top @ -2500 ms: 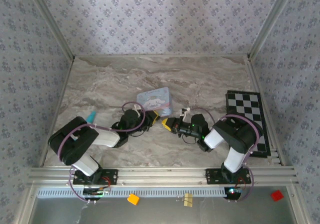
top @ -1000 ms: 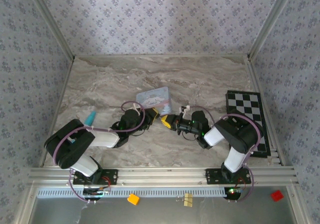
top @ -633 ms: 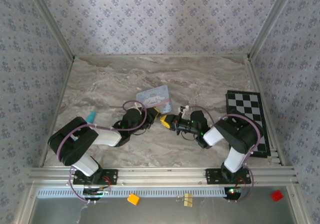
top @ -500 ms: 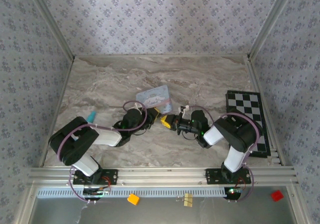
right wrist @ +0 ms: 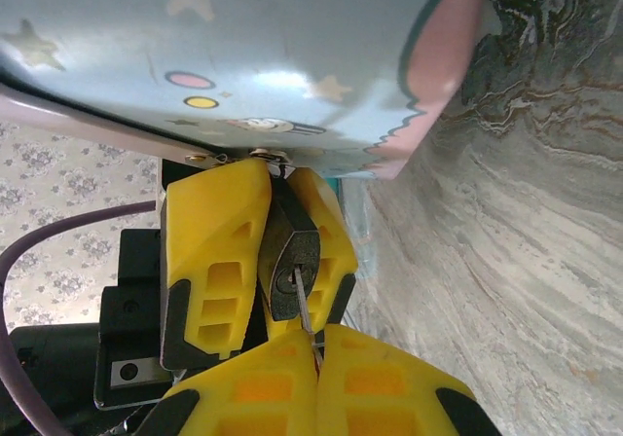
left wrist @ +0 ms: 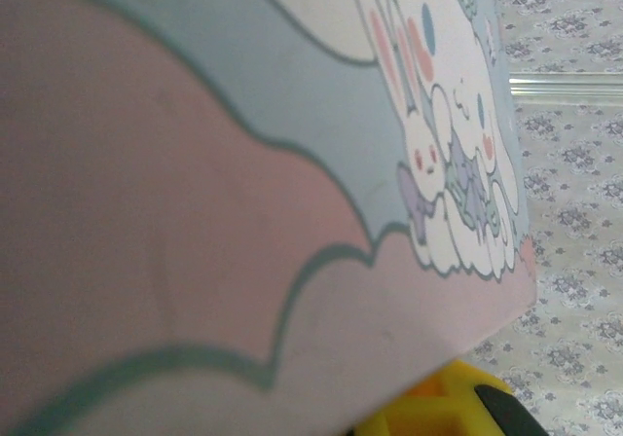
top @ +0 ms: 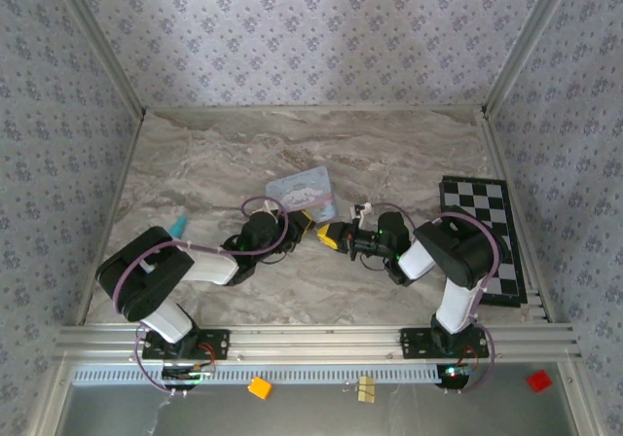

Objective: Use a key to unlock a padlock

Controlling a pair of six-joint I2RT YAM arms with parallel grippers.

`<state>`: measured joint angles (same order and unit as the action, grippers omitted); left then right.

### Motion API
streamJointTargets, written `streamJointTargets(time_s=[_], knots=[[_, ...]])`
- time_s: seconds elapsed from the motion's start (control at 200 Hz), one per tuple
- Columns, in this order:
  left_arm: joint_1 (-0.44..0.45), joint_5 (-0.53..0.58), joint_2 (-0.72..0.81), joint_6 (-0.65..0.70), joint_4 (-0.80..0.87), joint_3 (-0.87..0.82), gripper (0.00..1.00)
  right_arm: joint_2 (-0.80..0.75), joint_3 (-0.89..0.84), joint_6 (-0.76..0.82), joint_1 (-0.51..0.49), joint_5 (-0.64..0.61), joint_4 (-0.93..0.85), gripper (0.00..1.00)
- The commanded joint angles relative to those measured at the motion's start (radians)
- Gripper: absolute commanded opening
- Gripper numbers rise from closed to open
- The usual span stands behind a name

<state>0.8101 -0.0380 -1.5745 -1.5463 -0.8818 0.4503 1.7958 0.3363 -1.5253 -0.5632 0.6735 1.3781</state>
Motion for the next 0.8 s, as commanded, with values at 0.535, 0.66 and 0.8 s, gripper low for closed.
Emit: streamJointTargets(time_s=[0.535, 0.66, 0.8], knots=[[0.077, -0.196, -0.019, -0.006, -0.083, 0.078, 0.00, 0.014, 0.105, 0.074, 0.057, -0.048, -0.031, 0.00], [0.078, -0.207, -0.028, -0.005, -0.083, 0.080, 0.00, -0.027, 0.118, 0.104, 0.073, -0.014, -0.114, 0.00], [0.081, -0.210, -0.030, -0.003, -0.074, 0.085, 0.00, -0.100, 0.146, 0.202, 0.082, 0.005, -0.316, 0.00]])
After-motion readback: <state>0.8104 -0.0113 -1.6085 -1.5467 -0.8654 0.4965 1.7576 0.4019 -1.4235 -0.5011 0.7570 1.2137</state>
